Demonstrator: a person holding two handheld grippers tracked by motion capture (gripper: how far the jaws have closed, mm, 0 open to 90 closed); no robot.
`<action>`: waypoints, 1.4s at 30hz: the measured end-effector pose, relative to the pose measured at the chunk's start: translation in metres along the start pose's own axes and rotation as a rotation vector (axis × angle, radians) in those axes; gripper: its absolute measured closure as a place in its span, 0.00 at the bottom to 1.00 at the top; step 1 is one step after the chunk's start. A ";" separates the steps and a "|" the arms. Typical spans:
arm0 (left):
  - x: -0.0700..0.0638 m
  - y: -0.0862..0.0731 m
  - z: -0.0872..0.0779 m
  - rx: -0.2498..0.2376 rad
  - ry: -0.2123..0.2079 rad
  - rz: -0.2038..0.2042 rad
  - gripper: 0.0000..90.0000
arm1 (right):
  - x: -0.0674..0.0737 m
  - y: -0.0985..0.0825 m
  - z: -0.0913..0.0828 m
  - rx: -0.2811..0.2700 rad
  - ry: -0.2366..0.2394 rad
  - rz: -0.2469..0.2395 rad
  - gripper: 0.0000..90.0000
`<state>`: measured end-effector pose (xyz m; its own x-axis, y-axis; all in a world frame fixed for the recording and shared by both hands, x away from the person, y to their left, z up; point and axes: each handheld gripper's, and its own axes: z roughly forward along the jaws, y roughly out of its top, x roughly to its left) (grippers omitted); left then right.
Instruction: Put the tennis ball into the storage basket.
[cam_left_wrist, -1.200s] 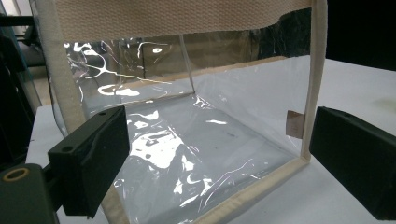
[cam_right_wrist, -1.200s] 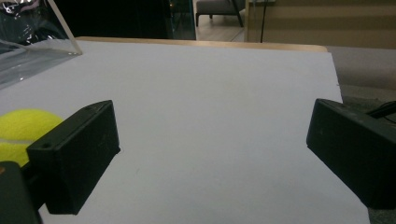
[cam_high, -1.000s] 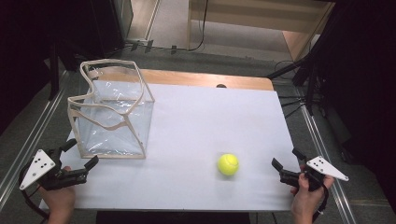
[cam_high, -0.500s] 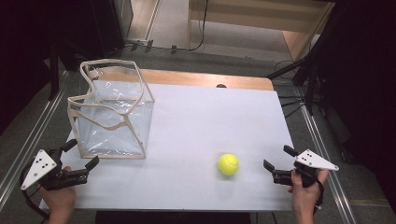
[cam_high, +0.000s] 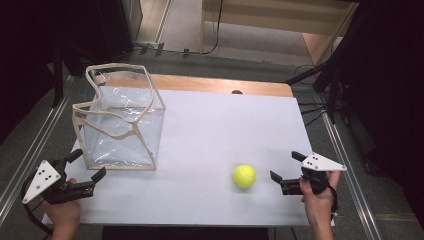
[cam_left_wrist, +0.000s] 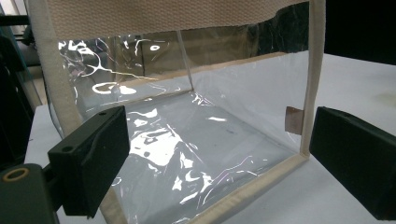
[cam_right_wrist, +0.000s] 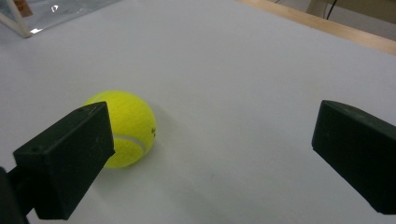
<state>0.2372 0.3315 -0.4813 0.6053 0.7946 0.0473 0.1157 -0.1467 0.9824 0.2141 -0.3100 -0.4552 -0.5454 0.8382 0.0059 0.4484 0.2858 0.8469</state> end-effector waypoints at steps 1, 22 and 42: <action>0.000 0.000 0.000 0.002 0.002 0.001 0.06 | 0.000 0.002 0.001 0.005 0.000 -0.005 0.00; 0.000 0.000 0.000 0.002 0.001 0.005 0.06 | 0.018 0.026 0.025 0.119 0.064 -0.070 0.00; 0.000 0.000 0.000 0.003 -0.001 0.005 0.06 | 0.035 0.033 0.051 0.267 0.140 -0.128 0.00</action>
<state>0.2371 0.3311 -0.4812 0.6065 0.7934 0.0519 0.1151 -0.1522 0.9816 0.2462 -0.2475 -0.4546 -0.6931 0.7208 -0.0025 0.5297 0.5116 0.6765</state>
